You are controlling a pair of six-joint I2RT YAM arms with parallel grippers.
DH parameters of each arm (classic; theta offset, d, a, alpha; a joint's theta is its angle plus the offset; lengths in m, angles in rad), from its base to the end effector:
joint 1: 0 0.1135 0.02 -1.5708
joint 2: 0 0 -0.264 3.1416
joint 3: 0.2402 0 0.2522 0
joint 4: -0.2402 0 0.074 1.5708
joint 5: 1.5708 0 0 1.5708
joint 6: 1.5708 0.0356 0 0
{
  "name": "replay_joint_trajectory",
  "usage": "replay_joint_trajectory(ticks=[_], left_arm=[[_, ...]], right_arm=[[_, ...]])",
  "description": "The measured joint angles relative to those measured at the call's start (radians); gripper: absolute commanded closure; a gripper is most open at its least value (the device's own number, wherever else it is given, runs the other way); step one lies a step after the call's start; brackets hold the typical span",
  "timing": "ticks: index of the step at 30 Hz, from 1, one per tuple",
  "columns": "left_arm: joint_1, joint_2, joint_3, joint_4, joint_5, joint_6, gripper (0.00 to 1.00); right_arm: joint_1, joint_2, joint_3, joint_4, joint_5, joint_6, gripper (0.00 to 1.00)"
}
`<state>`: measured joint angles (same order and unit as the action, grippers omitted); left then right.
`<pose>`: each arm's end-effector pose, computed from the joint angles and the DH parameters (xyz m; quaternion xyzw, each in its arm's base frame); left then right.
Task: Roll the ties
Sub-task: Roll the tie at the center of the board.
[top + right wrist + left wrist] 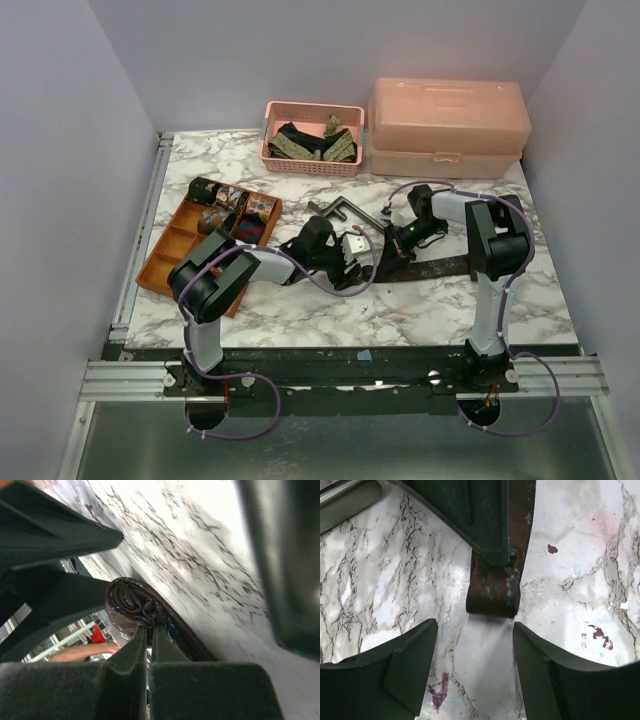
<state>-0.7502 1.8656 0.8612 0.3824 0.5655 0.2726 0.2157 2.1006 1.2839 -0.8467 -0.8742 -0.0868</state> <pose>0.2528 -0.2617 0.1310 0.5292 0.6826 -0.3449 0.3675 0.3418 0.1028 0.1074 0.1170 -0.8976 -0.4193 0.0691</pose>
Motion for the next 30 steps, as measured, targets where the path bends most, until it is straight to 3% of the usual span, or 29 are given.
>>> replay_joint_trajectory(ticks=[7,14,17,20,23,27,30], left_arm=[[0.014,0.013,-0.118,0.26,0.07,-0.069,0.28],[-0.008,0.121,-0.095,0.456,0.112,-0.119,0.33],[-0.018,0.195,-0.043,0.538,0.124,-0.152,0.46],[-0.027,0.243,-0.013,0.596,0.134,-0.177,0.68],[-0.04,0.257,-0.011,0.617,0.146,-0.192,0.8],[-0.042,0.24,-0.011,0.573,0.136,-0.169,0.85],[-0.048,0.178,-0.009,0.436,0.088,-0.114,0.83]], right_arm=[[-0.041,0.002,-0.011,-0.035,0.017,-0.004,1.0],[-0.046,0.002,-0.021,-0.039,0.014,-0.011,1.0],[-0.046,0.008,-0.018,-0.041,0.008,-0.011,1.0],[-0.048,0.019,-0.01,-0.051,-0.002,-0.011,1.0],[-0.05,0.026,0.0,-0.065,-0.003,-0.017,0.99],[-0.052,0.027,0.009,-0.08,-0.003,-0.02,0.75],[-0.049,0.028,0.041,-0.1,0.016,-0.04,0.55]])
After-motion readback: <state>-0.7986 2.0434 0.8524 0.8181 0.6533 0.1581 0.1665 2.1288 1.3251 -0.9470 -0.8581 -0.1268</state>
